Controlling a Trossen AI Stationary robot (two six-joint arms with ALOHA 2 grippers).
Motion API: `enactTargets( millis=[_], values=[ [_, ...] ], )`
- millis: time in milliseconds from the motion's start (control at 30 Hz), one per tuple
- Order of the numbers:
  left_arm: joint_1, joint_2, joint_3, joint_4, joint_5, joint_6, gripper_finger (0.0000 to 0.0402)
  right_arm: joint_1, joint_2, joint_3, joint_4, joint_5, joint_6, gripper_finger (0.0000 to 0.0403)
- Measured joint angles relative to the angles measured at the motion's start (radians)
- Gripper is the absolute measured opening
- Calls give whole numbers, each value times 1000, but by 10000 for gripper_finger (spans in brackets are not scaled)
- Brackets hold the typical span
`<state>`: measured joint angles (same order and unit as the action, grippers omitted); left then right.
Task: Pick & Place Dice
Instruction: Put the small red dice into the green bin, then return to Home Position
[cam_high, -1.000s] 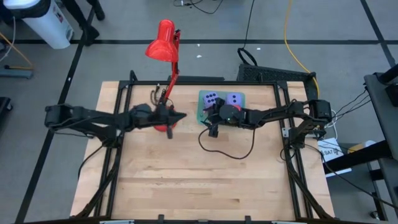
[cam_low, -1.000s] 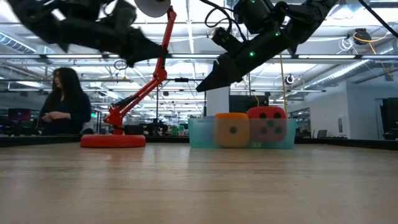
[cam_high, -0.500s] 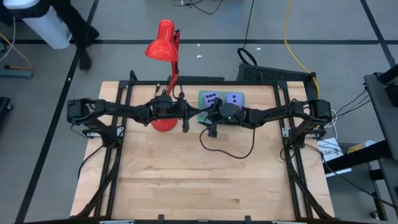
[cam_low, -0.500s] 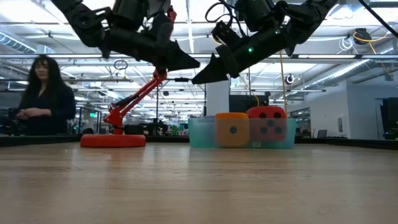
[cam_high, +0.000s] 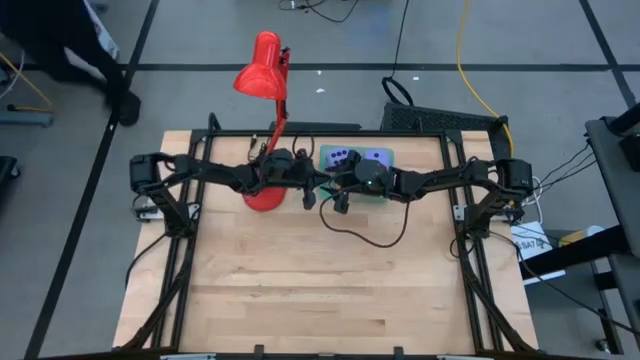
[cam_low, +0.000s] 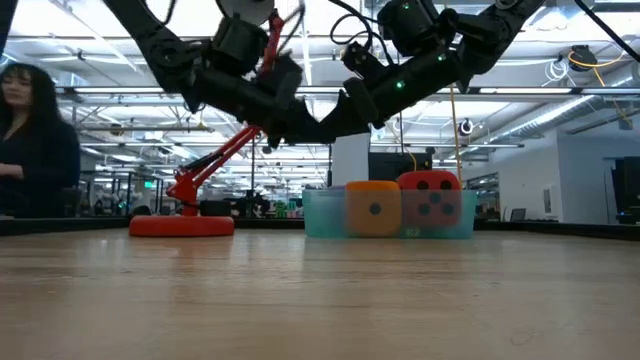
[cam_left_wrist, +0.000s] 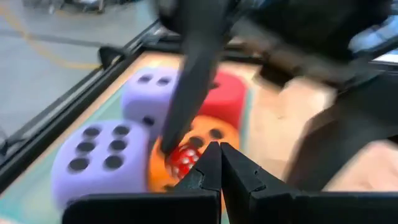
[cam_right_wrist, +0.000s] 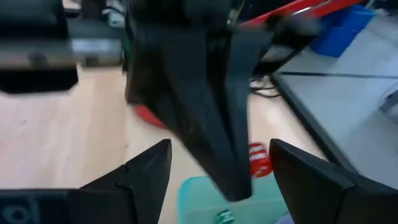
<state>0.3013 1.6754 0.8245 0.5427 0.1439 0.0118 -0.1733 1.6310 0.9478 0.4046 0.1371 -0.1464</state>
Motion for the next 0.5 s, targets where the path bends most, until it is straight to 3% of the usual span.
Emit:
enactTargets(
  millis=[200,500],
  values=[
    [24,26,3,-9,40,-18,0,4,-1,0,-8,-13,-3,261],
    [-5,-68,4,-44,69,14,0,-10,0,0,-65,-7,12,261]
  ],
)
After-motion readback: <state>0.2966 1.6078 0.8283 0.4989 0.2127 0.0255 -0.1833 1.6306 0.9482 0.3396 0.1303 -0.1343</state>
